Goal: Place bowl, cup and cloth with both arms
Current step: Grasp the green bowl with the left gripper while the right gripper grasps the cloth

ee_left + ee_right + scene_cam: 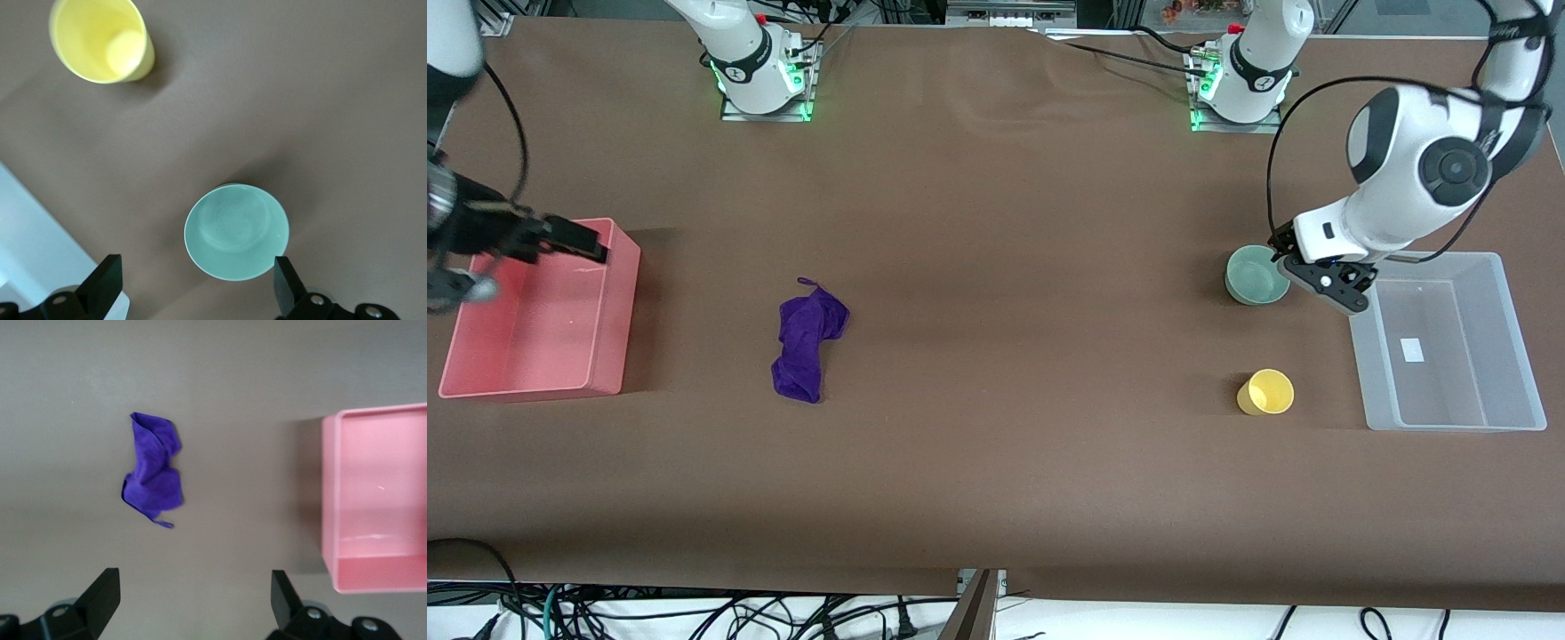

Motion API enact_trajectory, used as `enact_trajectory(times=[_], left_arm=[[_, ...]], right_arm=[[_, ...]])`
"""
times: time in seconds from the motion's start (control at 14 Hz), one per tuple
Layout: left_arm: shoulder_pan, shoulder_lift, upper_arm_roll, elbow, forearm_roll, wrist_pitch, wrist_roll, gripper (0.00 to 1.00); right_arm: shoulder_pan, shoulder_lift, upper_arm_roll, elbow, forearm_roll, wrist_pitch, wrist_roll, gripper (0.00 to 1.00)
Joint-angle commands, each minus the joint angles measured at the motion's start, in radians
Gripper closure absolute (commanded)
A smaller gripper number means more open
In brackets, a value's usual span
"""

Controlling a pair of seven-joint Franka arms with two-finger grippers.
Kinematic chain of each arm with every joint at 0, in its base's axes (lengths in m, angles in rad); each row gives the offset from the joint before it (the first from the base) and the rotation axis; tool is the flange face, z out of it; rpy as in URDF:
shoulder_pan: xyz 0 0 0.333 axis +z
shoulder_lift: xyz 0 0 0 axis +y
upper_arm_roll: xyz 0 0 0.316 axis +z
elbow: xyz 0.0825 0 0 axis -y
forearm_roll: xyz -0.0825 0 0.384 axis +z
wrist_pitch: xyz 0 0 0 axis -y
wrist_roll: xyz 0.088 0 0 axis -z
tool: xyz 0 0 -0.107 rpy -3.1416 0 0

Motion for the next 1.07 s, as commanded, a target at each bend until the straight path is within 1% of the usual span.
enact_trajectory(times=[0.0,0.14,0.29,0.36,0.5,0.57,0.64,0.71,0.79,0.86,1.0], left_arm=[[0.052,0.115,-0.002,-0.007,0.016,0.12,0.118,0.0],[0.075,0.19,-0.002,-0.022,0.017,0.183,0.186,0.0],[0.094,0.208,-0.003,-0.077,0.017,0.267,0.236,0.0],[0.094,0.209,-0.003,-0.112,0.017,0.309,0.237,0.0],[0.089,0.206,-0.006,-0.163,0.017,0.35,0.237,0.0],[0.083,0.208,-0.006,-0.168,0.017,0.36,0.238,0.08],[0.08,0.212,-0.006,-0.166,0.017,0.372,0.24,0.38],[0.08,0.217,-0.008,-0.165,0.019,0.374,0.24,0.77],[0.077,0.217,-0.013,-0.163,0.02,0.372,0.24,0.99],[0.077,0.22,-0.017,-0.163,0.02,0.374,0.24,1.0],[0.077,0.218,-0.017,-0.16,0.02,0.371,0.244,1.0]], right_arm=[[0.069,0.064,0.002,0.003,0.005,0.066,0.102,0.0],[0.103,0.115,0.002,0.0,-0.013,0.114,0.128,0.0],[0.12,0.147,0.002,-0.026,-0.024,0.181,0.191,0.0],[0.121,0.146,0.004,-0.078,-0.024,0.238,0.21,0.0],[0.123,0.117,0.018,-0.232,-0.024,0.417,0.213,0.0],[0.117,0.109,0.036,-0.306,-0.024,0.501,0.214,0.0],[0.115,0.109,0.041,-0.36,-0.024,0.569,0.222,0.0],[0.118,0.11,0.047,-0.406,-0.024,0.632,0.265,0.0],[0.12,0.116,0.068,-0.435,-0.024,0.689,0.321,0.0],[0.12,0.132,0.082,-0.437,-0.024,0.706,0.348,0.0],[0.121,0.155,0.085,-0.439,-0.018,0.717,0.351,0.0]])
